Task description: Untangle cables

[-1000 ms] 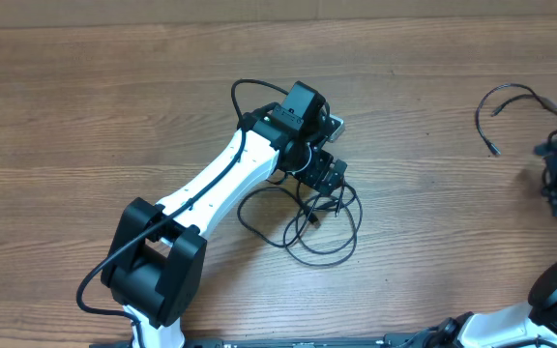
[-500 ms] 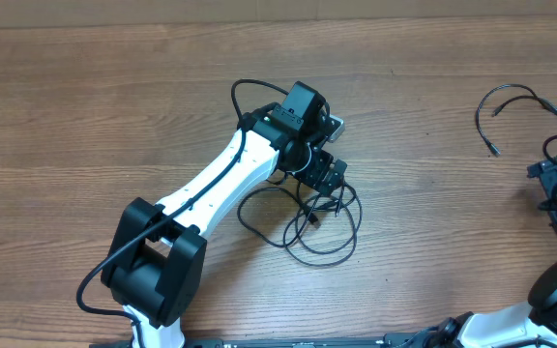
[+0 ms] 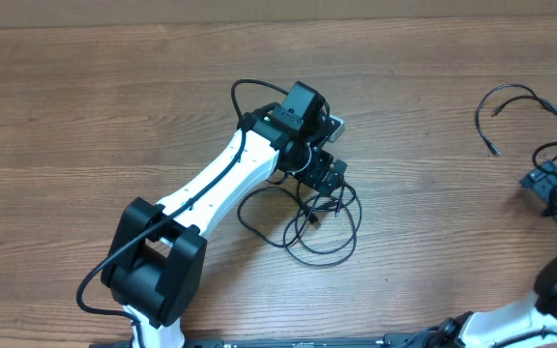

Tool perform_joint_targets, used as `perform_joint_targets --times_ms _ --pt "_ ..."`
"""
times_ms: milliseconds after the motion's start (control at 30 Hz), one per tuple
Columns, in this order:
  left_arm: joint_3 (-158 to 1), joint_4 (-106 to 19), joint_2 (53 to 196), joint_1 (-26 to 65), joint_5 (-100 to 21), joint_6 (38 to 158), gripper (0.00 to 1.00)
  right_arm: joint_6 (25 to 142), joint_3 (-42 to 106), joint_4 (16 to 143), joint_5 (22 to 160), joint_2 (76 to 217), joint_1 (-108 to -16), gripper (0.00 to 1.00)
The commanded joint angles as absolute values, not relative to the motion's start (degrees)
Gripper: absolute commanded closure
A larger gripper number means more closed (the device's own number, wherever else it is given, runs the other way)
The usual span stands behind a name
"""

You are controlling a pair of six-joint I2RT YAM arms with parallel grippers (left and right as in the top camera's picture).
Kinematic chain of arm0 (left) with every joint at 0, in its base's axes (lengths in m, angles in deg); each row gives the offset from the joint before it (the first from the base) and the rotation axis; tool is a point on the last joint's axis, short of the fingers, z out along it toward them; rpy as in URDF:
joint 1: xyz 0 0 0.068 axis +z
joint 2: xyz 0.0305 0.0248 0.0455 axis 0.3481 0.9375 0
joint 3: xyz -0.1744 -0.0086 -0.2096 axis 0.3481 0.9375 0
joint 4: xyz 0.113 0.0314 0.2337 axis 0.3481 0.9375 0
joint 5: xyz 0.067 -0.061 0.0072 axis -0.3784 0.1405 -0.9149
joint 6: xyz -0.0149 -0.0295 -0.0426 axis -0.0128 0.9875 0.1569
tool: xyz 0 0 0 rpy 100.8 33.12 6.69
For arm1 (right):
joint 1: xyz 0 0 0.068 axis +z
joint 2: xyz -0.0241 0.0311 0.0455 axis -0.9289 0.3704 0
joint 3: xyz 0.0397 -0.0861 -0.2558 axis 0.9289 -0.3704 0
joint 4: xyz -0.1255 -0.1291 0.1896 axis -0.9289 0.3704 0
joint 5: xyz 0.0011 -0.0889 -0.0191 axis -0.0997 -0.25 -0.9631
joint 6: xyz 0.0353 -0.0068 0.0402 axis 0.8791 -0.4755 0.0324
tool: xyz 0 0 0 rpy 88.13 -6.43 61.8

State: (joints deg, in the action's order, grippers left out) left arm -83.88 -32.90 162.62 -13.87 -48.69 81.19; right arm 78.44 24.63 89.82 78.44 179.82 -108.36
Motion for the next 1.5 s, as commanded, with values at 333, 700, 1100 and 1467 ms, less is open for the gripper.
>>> perform_joint_targets --times_ms 333,700,1100,1467 --pt "-84.8 -32.9 161.6 -13.9 -48.2 80.7 0.00 73.8 23.1 82.4 74.5 190.6 -108.5 0.00" --pt "-84.8 -32.9 161.6 -13.9 -48.2 80.7 0.00 73.5 23.2 70.8 74.5 191.1 -108.5 0.00" --pt "-84.8 -32.9 161.6 -13.9 -48.2 80.7 0.01 72.5 29.7 61.6 74.5 201.6 -108.5 0.00" --pt "-84.8 -32.9 161.6 -13.9 -48.2 80.7 0.00 72.5 45.9 60.7 79.3 214.2 -107.8 0.00"
